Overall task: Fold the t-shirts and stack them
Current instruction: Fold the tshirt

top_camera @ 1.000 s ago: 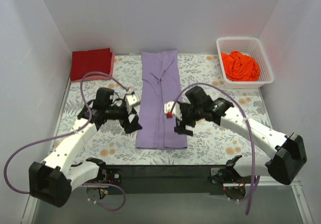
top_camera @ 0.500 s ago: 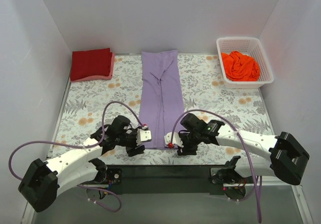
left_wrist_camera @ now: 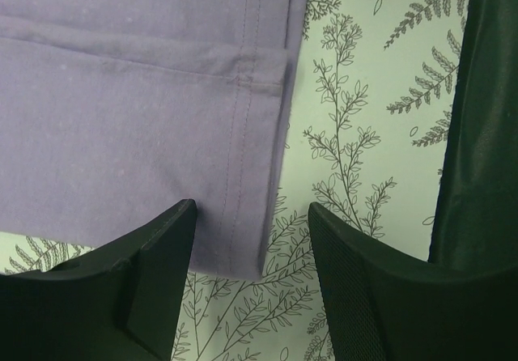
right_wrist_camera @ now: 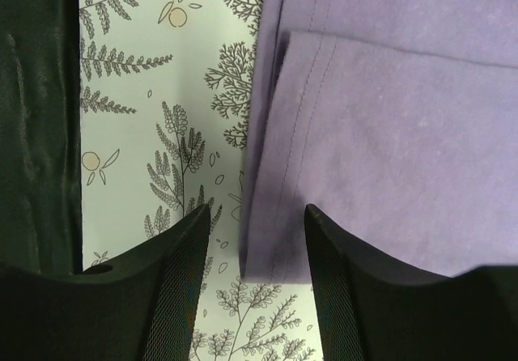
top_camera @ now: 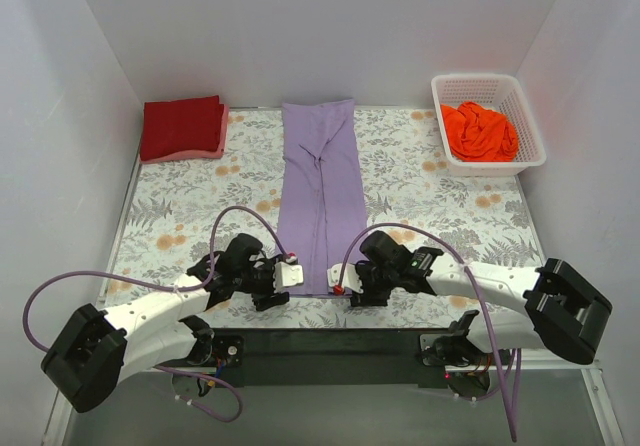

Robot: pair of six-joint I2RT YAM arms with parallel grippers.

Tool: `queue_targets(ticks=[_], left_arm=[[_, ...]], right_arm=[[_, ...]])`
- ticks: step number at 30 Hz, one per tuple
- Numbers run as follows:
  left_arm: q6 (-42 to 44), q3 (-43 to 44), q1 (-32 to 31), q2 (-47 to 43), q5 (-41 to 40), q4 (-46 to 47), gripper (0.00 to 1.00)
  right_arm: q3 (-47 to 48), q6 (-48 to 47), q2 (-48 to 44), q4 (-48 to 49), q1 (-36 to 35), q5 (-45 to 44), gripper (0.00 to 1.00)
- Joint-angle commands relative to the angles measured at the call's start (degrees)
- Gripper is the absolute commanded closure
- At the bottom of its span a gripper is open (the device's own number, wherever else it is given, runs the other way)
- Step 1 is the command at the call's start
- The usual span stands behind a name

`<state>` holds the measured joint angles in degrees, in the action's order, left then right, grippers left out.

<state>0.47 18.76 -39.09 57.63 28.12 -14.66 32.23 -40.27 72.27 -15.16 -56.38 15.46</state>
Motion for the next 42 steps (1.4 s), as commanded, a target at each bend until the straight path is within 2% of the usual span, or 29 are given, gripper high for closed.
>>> queue_targets(ticks=[1,6,16,22,24,26,28,34,35,37,38,40,42], left_arm=[[1.8,-0.4,-0.3,-0.2,-0.1,1.8,0.44],[1.7,0.3,-0.4,0.1,0.6,1.8,0.44],[3.7,0.2,-0.5,1.2,2.4,0.9,0.44],[4.5,0.4,-0.4,2.8,2.9,-0.6,0.46],[5.2,0.2,-0.4,2.8,3.4,-1.2,0.48],[5.4,0.6,-0.5,3.9,3.5,-2.0,0.51],[5.7,0.9,-0.4,5.1,3.2,-2.7,0.56],[4.3,2.5,-0.4,10.4,0.6,-2.8,0.69],[4.3,3.0,-0.4,10.9,0.4,-2.8,0.73],[4.3,3.1,-0.5,11.5,0.4,-2.7,0.81],[4.5,3.0,-0.4,11.1,0.4,-2.7,0.85],[5.6,2.3,-0.4,9.4,1.0,-2.8,0.93],[6.0,2.1,-0.5,8.2,1.1,-3.2,0.99]], right_arm=[[0.5,1.3,-2.5,0.1,-0.3,0.2,0.44],[4.8,2.3,-1.6,-2.9,-0.3,2.1,0.45],[2.8,3.1,3.0,-2.9,0.8,5.2,0.46],[3.6,2.8,8.0,-3.6,5.2,7.3,0.47],[3.8,2.6,8.6,-4.1,5.8,7.7,0.51],[4.0,2.2,9.5,-4.4,5.8,7.7,0.56],[4.1,2.2,10.2,-4.3,5.8,7.5,0.57],[1.9,2.9,10.4,-1.9,2.9,2.0,0.65],[1.5,3.4,10.3,-1.6,2.0,1.2,0.73],[1.3,4.2,10.9,-1.2,1.6,-0.3,0.80],[1.3,4.5,11.2,-1.1,1.6,-1.4,0.90],[1.2,4.8,11.5,-1.0,1.5,-2.2,0.98],[0.7,4.9,11.0,-0.8,1.3,-3.0,0.99]])
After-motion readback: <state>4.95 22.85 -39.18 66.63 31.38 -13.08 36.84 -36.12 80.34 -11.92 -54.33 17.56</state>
